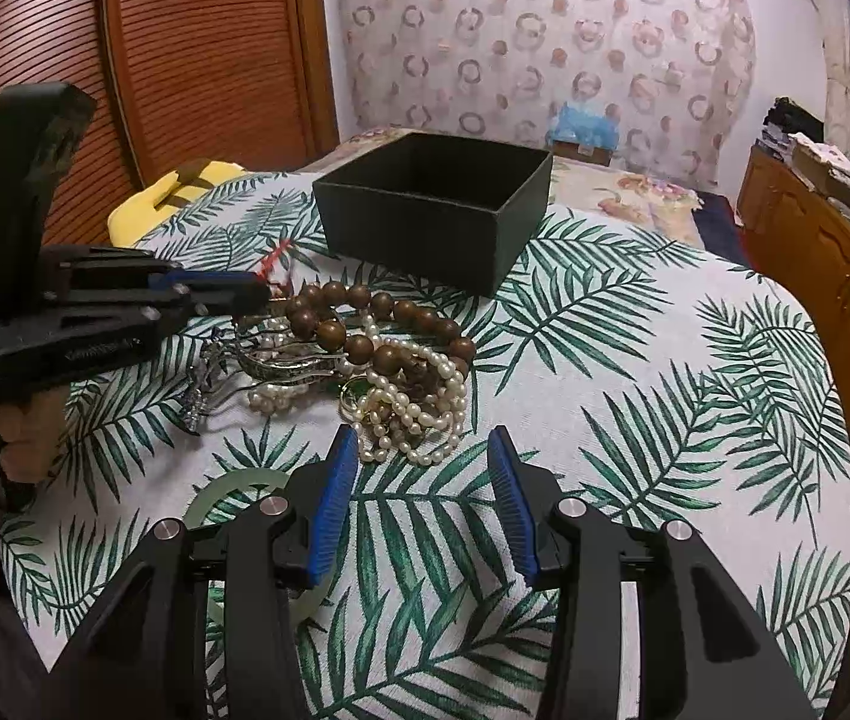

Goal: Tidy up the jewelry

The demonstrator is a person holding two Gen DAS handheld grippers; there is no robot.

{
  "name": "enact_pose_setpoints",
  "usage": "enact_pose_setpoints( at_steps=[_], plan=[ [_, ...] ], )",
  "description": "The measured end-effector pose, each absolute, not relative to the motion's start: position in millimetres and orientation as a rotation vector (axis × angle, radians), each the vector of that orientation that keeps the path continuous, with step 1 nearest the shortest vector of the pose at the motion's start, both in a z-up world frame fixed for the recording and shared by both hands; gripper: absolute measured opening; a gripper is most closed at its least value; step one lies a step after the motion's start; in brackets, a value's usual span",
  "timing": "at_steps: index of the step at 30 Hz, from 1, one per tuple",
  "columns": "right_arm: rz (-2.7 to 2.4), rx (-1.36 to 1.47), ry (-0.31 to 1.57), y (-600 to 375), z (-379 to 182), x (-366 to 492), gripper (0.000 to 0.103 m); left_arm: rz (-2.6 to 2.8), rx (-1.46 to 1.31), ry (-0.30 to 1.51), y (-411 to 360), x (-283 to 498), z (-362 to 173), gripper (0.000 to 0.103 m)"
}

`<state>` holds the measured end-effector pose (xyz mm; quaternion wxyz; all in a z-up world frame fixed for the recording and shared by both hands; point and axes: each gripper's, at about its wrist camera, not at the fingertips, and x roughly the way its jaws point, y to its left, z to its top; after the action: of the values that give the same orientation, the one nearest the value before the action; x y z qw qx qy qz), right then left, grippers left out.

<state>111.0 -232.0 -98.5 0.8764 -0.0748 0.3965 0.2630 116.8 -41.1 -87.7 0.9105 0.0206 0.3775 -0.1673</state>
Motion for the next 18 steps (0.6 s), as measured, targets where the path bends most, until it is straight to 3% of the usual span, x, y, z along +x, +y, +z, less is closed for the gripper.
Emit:
enact_pose_setpoints(
  at_steps=[7, 18],
  plan=[
    [0.559, -0.174, 0.86, -226, -105, 127, 0.031, -0.334, 0.0, 0.727, -33, 99, -76, 0.006],
    [0.563, -0.172, 0.89, -217, -109, 148, 0.03, -0.336, -0.013, 0.714, -31, 93, -78, 0.006]
  ],
)
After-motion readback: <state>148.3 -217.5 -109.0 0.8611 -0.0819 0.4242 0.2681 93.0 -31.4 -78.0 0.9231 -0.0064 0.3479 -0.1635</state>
